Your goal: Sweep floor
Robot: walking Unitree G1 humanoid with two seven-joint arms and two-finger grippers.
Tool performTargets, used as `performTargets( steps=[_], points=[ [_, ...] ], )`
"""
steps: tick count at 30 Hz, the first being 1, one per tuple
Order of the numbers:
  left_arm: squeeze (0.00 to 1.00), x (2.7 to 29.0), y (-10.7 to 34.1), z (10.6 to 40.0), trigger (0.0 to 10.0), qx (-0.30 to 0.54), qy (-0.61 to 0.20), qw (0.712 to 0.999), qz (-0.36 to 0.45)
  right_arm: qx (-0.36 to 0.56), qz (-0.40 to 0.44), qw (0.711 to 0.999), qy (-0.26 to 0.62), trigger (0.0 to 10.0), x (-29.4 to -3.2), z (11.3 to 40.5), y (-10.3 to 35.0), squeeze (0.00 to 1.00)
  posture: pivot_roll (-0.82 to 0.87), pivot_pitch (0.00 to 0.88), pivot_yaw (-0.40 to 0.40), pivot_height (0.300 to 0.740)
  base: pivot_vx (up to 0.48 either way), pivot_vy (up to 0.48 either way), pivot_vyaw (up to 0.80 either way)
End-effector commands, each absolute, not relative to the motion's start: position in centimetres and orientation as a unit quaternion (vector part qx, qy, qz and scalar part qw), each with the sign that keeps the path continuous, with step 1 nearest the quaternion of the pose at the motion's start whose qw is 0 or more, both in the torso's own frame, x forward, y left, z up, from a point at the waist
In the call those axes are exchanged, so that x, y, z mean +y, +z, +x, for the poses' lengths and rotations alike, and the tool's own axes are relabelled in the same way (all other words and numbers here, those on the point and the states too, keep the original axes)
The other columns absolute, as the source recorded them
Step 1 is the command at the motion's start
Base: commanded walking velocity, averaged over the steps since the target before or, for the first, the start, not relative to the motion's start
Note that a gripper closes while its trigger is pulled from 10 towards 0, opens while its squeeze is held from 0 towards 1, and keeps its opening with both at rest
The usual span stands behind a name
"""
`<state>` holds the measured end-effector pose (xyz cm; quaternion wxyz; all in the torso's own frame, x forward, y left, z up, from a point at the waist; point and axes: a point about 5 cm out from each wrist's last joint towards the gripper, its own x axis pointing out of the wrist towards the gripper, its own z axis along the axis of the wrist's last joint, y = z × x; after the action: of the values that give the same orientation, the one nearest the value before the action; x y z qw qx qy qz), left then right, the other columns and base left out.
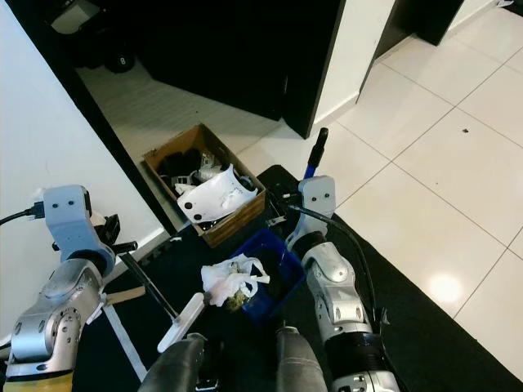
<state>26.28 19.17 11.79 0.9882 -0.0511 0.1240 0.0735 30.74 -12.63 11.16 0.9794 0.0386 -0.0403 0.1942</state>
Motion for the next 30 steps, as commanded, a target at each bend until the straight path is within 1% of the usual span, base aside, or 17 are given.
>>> performTargets(
  steps=[1, 23, 30],
  points=[
    [0.00, 19.27, 11.72, 26.04, 10.0, 0.116, 0.079, 0.989, -0.044, -0.032, 0.043, 0.979, 0.194, 10.0, -12.53, 30.39, 10.83, 0.00, 0.03, 0.207, 0.033, 0.740, 0.000, 0.000, 0.00],
    [0.00, 19.04, 11.56, 25.79, 10.0, 0.109, 0.073, 0.991, -0.032, -0.027, 0.041, 0.980, 0.195, 10.0, -12.56, 30.59, 10.85, 0.00, 0.04, 0.200, 0.028, 0.740, 0.000, 0.000, 0.00],
    [0.00, 18.91, 11.56, 25.89, 10.0, 0.109, 0.071, 0.991, -0.032, -0.028, 0.041, 0.980, 0.194, 10.0, -12.58, 30.69, 10.88, 0.00, 0.04, 0.197, 0.029, 0.740, 0.000, -0.336, 0.00]
  ],
)
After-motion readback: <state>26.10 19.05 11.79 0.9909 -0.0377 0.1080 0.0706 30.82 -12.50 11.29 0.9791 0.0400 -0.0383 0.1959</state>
